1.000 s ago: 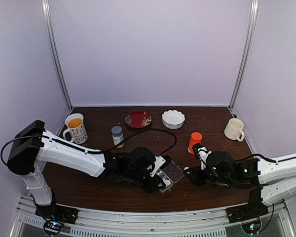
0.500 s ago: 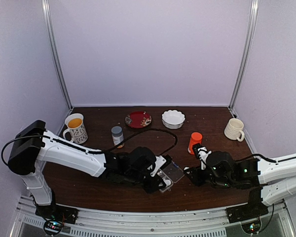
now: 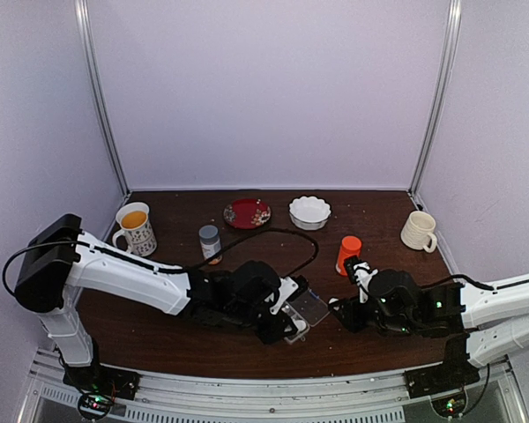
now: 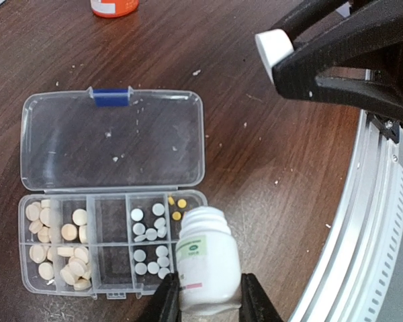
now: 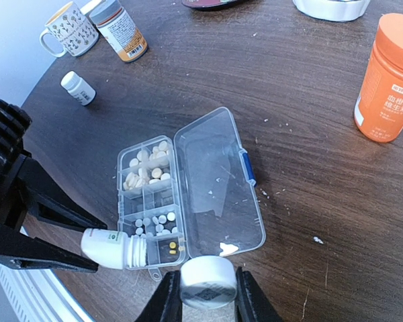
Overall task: Sort the pills into containers
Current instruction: Pour the pill into the compartment of the pill container.
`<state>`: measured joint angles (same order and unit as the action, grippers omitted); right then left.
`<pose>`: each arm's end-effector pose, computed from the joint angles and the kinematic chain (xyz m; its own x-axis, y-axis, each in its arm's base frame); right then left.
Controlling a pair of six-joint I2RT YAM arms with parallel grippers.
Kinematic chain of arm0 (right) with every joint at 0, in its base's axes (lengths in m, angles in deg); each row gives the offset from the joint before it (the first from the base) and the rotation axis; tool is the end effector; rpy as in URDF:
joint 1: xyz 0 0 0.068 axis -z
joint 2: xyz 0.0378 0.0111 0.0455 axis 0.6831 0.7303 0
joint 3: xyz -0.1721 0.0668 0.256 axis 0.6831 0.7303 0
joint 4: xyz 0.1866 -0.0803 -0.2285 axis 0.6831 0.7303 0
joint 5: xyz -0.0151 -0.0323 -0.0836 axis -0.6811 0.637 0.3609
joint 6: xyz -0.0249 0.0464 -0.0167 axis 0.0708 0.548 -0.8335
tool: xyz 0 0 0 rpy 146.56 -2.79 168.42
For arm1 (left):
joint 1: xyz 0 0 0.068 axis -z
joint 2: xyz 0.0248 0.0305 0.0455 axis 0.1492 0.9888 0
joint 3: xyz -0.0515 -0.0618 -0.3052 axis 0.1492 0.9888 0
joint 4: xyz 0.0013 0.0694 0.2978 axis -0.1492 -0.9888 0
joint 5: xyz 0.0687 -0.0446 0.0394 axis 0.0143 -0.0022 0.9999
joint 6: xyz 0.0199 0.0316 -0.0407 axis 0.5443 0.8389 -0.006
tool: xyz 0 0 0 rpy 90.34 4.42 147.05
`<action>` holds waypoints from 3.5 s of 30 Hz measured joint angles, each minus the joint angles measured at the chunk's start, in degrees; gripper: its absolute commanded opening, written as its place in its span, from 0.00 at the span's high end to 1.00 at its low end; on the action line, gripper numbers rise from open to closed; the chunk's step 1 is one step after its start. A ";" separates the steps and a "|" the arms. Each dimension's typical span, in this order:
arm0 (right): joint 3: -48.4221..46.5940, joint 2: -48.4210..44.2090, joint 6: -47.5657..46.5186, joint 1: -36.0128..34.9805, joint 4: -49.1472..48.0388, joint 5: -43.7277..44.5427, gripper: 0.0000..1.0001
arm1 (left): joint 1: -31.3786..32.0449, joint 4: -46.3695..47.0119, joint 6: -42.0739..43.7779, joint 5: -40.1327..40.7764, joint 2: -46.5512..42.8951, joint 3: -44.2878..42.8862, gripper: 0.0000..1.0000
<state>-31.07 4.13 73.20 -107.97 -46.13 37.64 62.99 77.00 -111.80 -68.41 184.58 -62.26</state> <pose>0.1035 0.2041 0.1956 -0.7098 -0.1072 -0.6962 -0.4957 0.7783 0.3854 0.1309 -0.3988 0.1824 -0.6379 0.4812 -0.6014 0.7506 0.5631 -0.3456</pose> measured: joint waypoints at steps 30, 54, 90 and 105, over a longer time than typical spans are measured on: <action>0.00 0.00 -0.02 0.00 0.33 0.00 1.00 | 0.39 2.58 -2.21 0.13 -1.11 3.76 1.00; -0.35 0.81 -0.02 0.00 0.35 -0.04 1.00 | 2.03 0.61 -3.85 1.16 -4.00 6.05 1.00; -0.55 0.87 0.02 0.00 0.35 -0.07 1.00 | 1.99 -2.16 -2.67 3.06 -4.33 4.13 1.00; -0.55 1.09 0.07 0.00 0.35 -0.48 1.00 | 1.99 -2.14 -3.48 2.80 -4.22 4.35 1.00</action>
<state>-31.62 5.22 73.27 -107.97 -45.78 37.16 64.98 74.86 -115.28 -65.61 180.36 -57.91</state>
